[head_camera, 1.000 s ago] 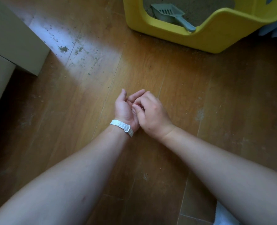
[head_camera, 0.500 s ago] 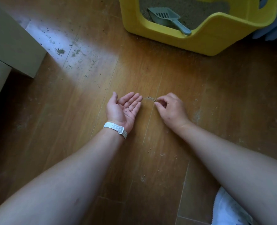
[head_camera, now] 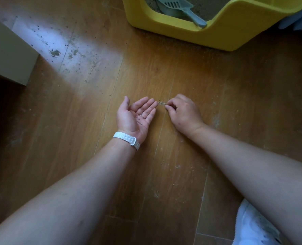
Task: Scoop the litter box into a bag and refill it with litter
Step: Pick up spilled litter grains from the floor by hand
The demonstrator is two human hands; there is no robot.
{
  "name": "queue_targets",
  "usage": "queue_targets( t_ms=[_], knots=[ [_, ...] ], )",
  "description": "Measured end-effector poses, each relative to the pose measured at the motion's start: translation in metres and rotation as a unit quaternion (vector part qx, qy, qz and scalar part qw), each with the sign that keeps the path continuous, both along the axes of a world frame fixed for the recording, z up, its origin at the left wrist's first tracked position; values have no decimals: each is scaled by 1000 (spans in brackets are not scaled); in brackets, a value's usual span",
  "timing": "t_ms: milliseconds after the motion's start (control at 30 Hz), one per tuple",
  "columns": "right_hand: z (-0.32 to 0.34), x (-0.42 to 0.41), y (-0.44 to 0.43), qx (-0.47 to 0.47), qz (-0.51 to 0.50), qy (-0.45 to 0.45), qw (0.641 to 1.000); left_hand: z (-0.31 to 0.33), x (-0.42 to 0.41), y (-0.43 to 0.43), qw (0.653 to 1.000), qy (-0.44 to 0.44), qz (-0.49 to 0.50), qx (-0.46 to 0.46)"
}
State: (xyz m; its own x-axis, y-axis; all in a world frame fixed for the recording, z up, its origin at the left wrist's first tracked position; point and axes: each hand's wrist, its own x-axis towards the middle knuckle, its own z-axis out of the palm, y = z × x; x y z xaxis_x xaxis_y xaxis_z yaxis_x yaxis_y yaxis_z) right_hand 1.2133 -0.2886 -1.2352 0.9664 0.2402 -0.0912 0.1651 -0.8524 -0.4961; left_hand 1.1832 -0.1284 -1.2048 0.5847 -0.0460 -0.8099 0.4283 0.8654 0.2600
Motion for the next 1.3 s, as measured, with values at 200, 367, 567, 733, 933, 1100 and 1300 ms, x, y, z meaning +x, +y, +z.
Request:
queue_targets(
  t_ms=[200,367,567,733,933,1100,1300],
  knots=[
    [4,4,4,-27,31,5,999,-2,-1,-1,1000,-3,-6,3],
    [8,4,8,-22,16,14,1000,-2,-4,1,1000,-2,-3,6],
    [28,-23,31,85,28,-3,996,4,-6,3,1000,-5,4,-2],
    [39,-42,52,150,59,-24,987,11,-8,4,1000,-3,-4,-9],
    [34,-21,34,151,-64,-20,986,10,-8,13,1000,-12,-11,1],
    [16,-2,4,30,-48,11,998,12,-6,17,1000,-16,-17,10],
    [3,3,5,22,3,-4,1000,12,-5,14,1000,-18,-25,5]
  ],
)
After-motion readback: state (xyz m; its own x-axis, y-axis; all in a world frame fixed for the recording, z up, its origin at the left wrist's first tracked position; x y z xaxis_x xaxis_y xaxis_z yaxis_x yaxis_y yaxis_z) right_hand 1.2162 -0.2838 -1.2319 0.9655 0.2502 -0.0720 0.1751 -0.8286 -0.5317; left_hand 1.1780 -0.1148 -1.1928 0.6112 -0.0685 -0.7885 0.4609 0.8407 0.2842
